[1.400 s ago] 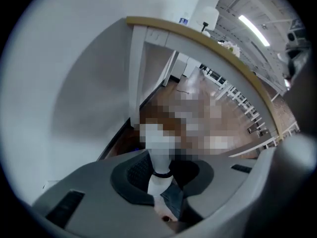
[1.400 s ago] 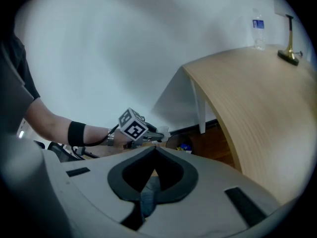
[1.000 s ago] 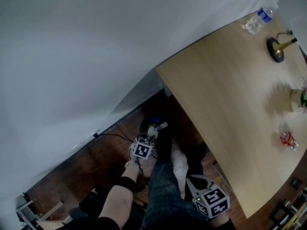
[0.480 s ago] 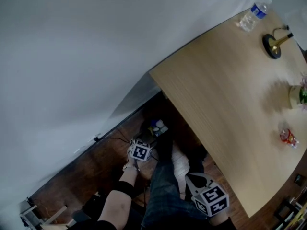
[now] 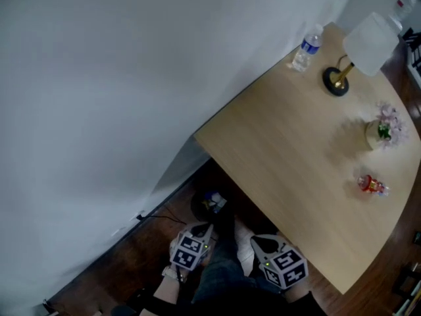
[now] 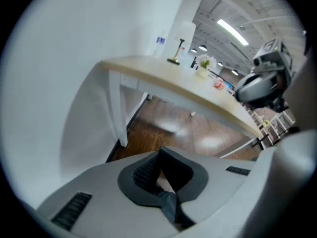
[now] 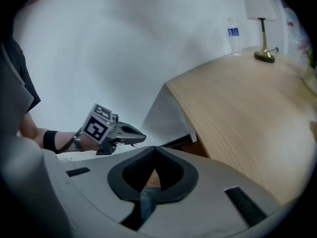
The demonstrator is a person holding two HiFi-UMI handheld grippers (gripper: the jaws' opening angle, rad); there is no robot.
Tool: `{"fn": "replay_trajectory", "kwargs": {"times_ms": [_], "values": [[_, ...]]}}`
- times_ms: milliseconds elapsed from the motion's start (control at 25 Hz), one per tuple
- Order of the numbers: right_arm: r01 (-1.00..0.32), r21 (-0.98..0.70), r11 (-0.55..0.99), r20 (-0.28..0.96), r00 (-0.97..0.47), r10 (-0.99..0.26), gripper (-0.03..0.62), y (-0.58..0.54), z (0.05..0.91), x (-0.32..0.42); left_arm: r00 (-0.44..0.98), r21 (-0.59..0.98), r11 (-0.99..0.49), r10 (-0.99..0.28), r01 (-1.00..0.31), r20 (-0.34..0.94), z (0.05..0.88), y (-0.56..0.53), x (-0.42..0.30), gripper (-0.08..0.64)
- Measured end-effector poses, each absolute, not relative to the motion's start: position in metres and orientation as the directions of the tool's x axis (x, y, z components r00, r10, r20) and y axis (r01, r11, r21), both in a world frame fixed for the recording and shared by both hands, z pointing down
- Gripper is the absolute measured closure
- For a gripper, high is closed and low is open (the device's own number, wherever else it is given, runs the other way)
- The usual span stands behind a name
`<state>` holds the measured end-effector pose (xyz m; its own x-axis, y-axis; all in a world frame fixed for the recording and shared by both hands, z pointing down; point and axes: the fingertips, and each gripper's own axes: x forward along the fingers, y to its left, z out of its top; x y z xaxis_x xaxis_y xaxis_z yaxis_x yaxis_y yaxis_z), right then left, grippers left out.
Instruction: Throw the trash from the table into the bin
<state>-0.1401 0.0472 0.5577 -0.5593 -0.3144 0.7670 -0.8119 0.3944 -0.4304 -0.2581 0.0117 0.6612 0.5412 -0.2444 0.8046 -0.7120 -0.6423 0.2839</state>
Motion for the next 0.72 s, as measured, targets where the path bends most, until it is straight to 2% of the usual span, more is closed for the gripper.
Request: {"fn": "replay_trajectory", "kwargs": {"times_ms": [160, 320, 720], "values": [[-0.836, -0.419, 0.356, 0.757, -0.538, -0.372, 0.588, 0.054, 0.534, -0.112, 0.601, 0.262, -0.746, -0.225, -0.612, 0.767, 0.579, 0.031, -0.212, 0.559], [-0.88, -0.389, 0.274, 0.74, -0.475, -0.475, 0.588, 0.067, 0.508, -0.076, 0.654, 0.233, -0.857, -0.149, -0.46, 0.742, 0.529, 0.048, -0.161, 0.559], [-0.923, -0.384, -0.012, 0.68, -0.274, -0.68, 0.588, 0.099, 0.488, 0.053, 0.683, 0.18, -0.97, 0.019, -0.165, 0.73, 0.49, 0.063, -0.018, 0.559]]}}
